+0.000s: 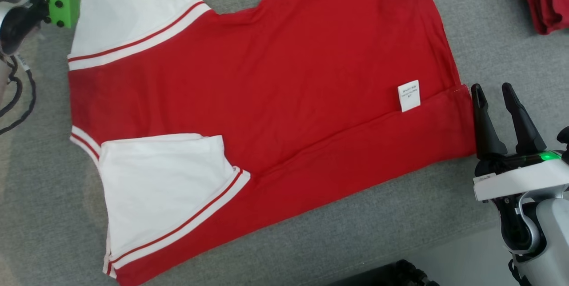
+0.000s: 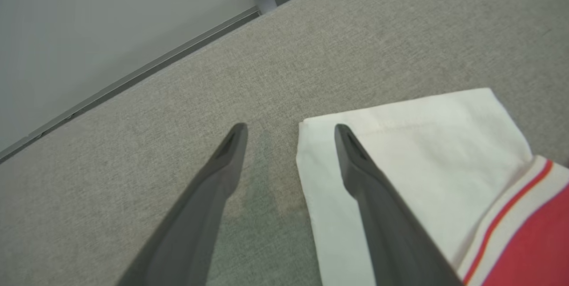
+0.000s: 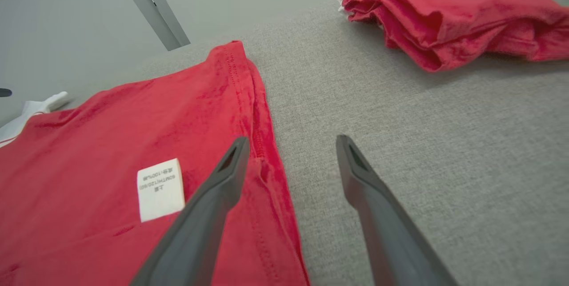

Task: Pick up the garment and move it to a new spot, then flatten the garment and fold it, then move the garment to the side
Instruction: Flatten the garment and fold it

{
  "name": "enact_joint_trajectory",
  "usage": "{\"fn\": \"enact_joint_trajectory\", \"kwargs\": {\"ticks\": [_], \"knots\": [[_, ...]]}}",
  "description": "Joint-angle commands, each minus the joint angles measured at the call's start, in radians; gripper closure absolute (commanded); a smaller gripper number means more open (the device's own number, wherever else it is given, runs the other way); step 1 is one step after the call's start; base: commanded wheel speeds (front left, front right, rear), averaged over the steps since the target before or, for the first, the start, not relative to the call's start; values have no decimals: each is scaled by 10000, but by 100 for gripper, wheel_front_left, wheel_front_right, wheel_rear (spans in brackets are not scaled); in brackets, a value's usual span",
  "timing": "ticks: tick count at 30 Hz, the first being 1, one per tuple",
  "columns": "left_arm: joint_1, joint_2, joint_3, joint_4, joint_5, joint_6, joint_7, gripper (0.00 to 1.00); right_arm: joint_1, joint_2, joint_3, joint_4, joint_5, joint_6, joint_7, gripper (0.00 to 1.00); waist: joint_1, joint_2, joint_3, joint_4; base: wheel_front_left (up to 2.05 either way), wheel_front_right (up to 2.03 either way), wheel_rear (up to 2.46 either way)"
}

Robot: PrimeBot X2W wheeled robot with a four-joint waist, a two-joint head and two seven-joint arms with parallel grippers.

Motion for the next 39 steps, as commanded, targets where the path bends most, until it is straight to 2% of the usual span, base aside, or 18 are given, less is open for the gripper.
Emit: {"fn": "enact_joint_trajectory", "kwargs": {"ticks": [1,8,13,14,15,16,17,18,23,26,30,32,36,39], "knots": [[-190,143,-66,188,146,-51,-57,0,-72,64,-51,9,32,0,-1,0,-1,0,441,-500,0,0,0],[-379,419,-481,1125,421,-101,-58,0,-90,138,-63,-24,70,0,-1,0,-1,0,504,-700,0,0,0],[-401,399,-628,1583,413,-119,-119,0,-131,85,-100,-1,54,0,-1,0,-1,0,513,-734,0,0,0],[-404,357,-650,1666,349,-111,-68,7,-108,65,-147,12,39,0,-1,0,-1,0,510,-723,0,0,0],[-395,335,-650,1711,294,-109,-33,26,-92,60,-167,19,29,0,-1,0,-1,0,507,-716,0,0,0],[-386,302,-677,1742,240,-111,22,54,-61,59,-194,26,16,0,-1,0,-1,0,501,-704,0,0,0],[-381,284,-689,1751,177,-118,47,65,-37,58,-212,29,10,0,-1,0,-1,0,498,-694,0,0,0],[-359,240,-681,1758,46,-124,106,100,-11,52,-235,30,1,0,-1,0,-1,0,494,-681,0,0,0],[-199,133,-965,1296,-559,-120,394,100,-78,-61,-255,-48,-75,0,-1,0,-1,0,487,-550,0,0,0],[-324,203,-1215,669,-691,-123,-61,100,-250,-278,-53,-84,6,0,-1,0,-1,0,461,-373,0,0,0],[-465,320,-1622,-26,-971,-123,-450,100,-909,-1073,422,-16,495,0,32,0,-1,0,357,-30,0,0,0],[-592,369,-1843,-372,-1072,-124,-560,100,-1523,-1670,769,-45,742,0,428,0,-1,0,312,183,0,0,0],[-758,449,-2275,-991,-1242,-125,-741,100,-3087,-2697,1401,262,1349,-1,2041,0,-1,0,283,616,0,0,0],[-796,480,-2594,-1490,-1347,-125,-847,100,-4432,-3102,1923,932,1495,2,3263,0,-1,0,332,907,0,0,0]]}}
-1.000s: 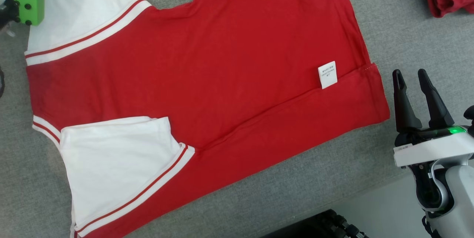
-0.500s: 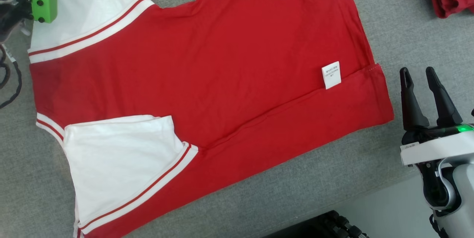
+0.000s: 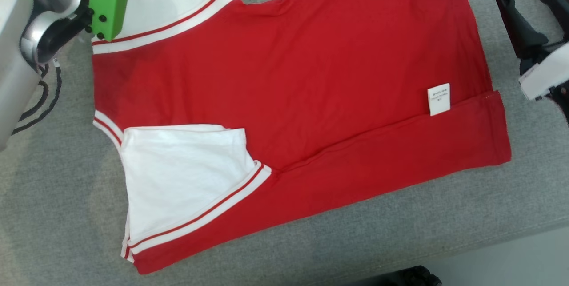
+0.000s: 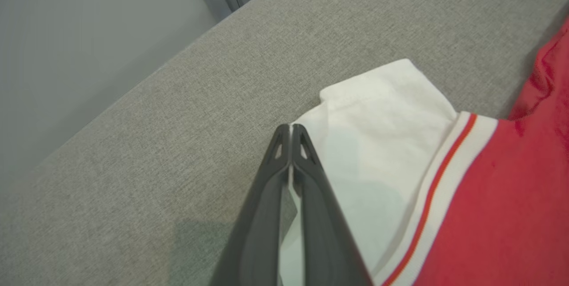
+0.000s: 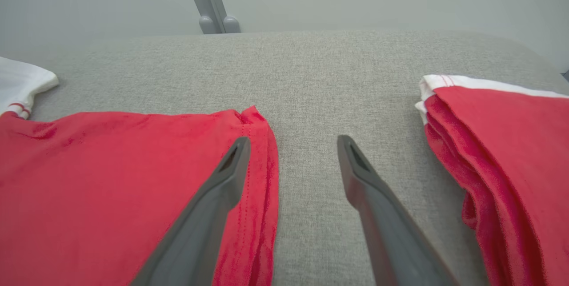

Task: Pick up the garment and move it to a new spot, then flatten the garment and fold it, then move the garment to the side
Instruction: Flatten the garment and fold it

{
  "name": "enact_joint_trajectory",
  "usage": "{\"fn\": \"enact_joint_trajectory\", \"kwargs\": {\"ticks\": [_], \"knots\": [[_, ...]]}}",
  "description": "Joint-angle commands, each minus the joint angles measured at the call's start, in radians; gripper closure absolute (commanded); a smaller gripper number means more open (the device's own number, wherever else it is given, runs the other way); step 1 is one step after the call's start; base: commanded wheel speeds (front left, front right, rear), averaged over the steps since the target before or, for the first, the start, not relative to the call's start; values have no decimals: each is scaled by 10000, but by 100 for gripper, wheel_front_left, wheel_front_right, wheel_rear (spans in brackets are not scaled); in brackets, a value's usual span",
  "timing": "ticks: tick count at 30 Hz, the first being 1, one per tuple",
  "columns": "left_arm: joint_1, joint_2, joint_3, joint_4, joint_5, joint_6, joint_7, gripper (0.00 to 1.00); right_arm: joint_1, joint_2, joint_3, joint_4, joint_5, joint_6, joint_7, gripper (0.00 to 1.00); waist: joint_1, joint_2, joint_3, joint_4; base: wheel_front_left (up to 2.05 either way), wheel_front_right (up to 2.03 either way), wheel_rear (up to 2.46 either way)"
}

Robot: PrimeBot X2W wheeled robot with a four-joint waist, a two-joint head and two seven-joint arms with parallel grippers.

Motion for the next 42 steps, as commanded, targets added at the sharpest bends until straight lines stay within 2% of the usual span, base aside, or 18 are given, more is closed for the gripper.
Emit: {"fn": "enact_joint_trajectory", "kwargs": {"ticks": [1,4,10,19,20,21,22,23,24,28,33,38,42], "knots": [[-138,58,-121,-169,-59,13,-62,100,-514,-15,210,331,66,2,387,0,-1,0,21,376,0,0,0],[-208,114,-388,-584,-152,14,-140,100,-1626,-220,819,1091,-176,2,1167,0,-1,0,67,641,0,0,0],[-308,177,-727,-1014,-263,12,-261,100,-2763,-348,1780,2154,-83,2,1736,0,-1,0,124,1015,0,0,0],[-120,403,-1077,-1217,-412,14,-546,100,-3467,-394,3348,2729,-153,0,1430,0,-1,0,7,1103,0,0,0],[-58,431,-1121,-1213,-443,13,-571,100,-3496,-376,3532,2754,-130,2,1418,15,-1,0,-50,1082,0,0,0],[-18,470,-1171,-1219,-472,13,-576,100,-3543,-392,3718,2773,-145,2,1381,25,-1,0,-98,1062,0,0,0],[4,509,-1200,-1220,-462,13,-597,100,-3590,-413,3828,2797,-148,0,1339,67,-1,0,-139,1045,0,0,0],[26,544,-1233,-1218,-460,13,-610,100,-3652,-457,3956,2800,-192,2,1238,78,-1,0,-182,1027,0,0,0],[45,561,-1244,-1218,-469,13,-639,100,-3691,-493,4039,2825,-201,0,1158,100,-1,0,-216,1011,0,0,0],[124,636,-1244,-1198,-426,13,-860,100,-3723,-603,4230,2998,15,0,819,100,-1,0,-331,945,0,0,0],[211,781,-1145,-1013,-496,13,-1264,100,-3768,-585,3987,3387,558,-6,258,100,-1,0,-411,909,0,0,0],[326,764,-1028,-749,-659,13,-1654,100,-3476,-363,3464,3619,2053,-6,-70,100,-1,0,-442,955,0,0,0],[414,782,-966,-629,-927,13,-1880,100,-3175,-506,3173,3395,3420,-4,-15,100,-1,0,-435,1031,0,0,0]]}}
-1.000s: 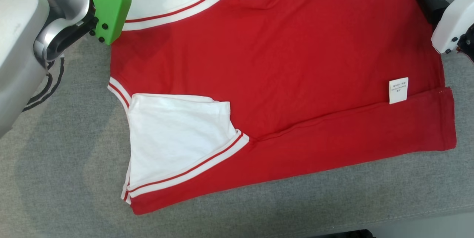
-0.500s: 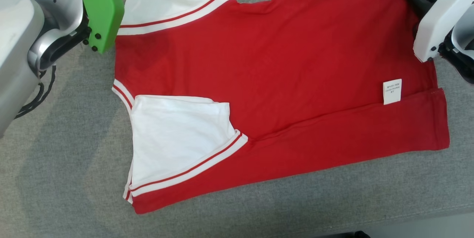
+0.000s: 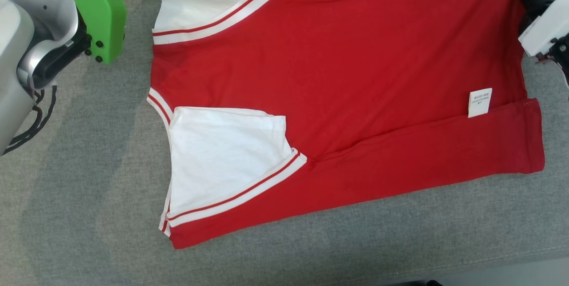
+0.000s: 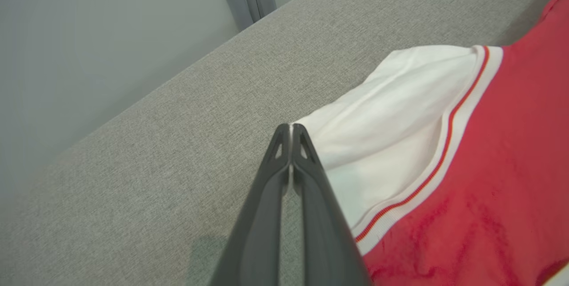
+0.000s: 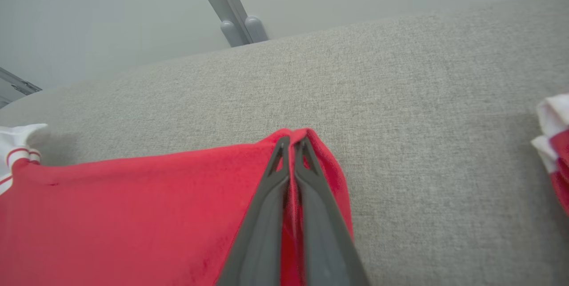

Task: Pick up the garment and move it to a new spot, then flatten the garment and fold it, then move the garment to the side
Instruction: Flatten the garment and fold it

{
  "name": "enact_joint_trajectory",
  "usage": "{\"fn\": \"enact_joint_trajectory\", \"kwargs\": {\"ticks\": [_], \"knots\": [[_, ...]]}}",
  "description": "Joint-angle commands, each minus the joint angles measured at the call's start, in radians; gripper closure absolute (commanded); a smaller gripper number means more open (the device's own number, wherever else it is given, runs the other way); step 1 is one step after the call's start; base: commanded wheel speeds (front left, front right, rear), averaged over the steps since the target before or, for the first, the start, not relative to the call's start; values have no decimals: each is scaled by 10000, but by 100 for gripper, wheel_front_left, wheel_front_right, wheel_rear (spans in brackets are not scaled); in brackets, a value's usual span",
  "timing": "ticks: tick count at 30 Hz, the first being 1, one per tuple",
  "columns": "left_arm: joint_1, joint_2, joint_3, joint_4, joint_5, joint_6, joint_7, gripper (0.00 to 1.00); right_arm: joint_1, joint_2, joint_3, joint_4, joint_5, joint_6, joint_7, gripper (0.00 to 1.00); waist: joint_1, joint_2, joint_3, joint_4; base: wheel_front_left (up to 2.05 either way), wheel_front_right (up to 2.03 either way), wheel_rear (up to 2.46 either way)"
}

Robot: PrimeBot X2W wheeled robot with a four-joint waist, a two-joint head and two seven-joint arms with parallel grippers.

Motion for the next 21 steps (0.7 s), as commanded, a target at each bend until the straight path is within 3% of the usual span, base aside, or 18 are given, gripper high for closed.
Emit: {"fn": "enact_joint_trajectory", "kwargs": {"ticks": [1,2,3,4,15,21], "knots": [[143,83,18,-15,-98,15,-124,100,230,-174,22,-111,203,-14,63,100,0,0,22,36,0,0,0],[165,105,26,-34,-161,15,-189,100,324,-255,82,-176,333,-14,117,75,0,0,37,49,0,0,0],[181,127,1,-65,-199,15,-253,100,414,-353,169,-273,430,-14,157,31,0,0,57,65,0,0,0],[178,145,-20,-88,-231,15,-285,100,476,-438,197,-329,501,-14,158,0,0,0,72,79,0,0,0],[-80,110,-309,-280,-201,15,-822,100,829,-1498,137,-679,1069,-12,27,0,0,0,120,294,0,0,0],[-180,-23,-480,-329,-126,15,-964,100,385,-1415,414,-750,620,-11,13,0,0,0,137,441,0,0,0]]}}
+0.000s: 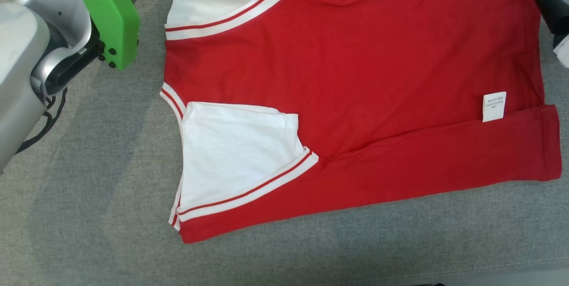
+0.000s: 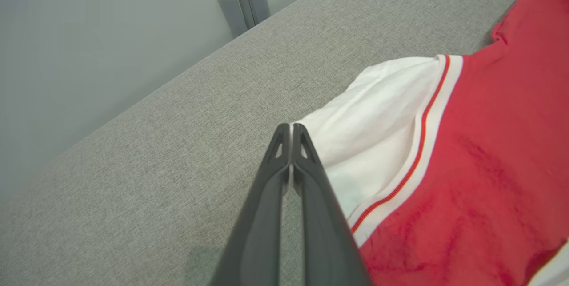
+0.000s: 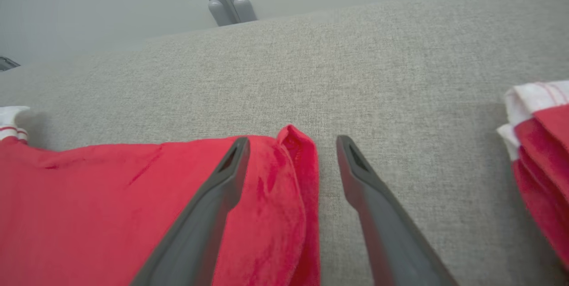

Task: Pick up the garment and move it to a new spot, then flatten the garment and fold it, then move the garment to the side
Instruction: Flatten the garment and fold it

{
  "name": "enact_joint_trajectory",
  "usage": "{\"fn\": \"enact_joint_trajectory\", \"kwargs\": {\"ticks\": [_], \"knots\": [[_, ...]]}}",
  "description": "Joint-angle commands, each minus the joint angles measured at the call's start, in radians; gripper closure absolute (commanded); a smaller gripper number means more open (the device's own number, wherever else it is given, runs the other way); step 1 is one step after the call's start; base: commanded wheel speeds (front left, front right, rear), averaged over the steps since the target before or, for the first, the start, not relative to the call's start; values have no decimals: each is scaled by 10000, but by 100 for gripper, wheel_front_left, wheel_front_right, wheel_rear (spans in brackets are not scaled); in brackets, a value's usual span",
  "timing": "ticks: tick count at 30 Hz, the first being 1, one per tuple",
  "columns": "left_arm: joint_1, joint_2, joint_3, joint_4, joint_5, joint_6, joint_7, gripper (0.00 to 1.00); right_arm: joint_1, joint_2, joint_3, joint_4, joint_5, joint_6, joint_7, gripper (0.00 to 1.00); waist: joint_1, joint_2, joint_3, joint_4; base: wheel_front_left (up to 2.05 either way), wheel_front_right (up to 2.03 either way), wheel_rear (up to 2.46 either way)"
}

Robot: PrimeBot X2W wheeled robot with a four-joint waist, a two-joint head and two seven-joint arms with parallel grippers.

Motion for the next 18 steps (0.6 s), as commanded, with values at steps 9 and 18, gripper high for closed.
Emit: {"fn": "enact_joint_trajectory", "kwargs": {"ticks": [9,18], "knots": [[-323,-296,-297,-12,139,15,-170,100,-741,180,189,919,-267,-7,789,15,0,0,99,445,0,0,0],[-454,-338,-554,188,-108,15,-529,100,-812,-18,161,1217,-171,-7,807,100,0,0,92,516,0,0,0]]}}
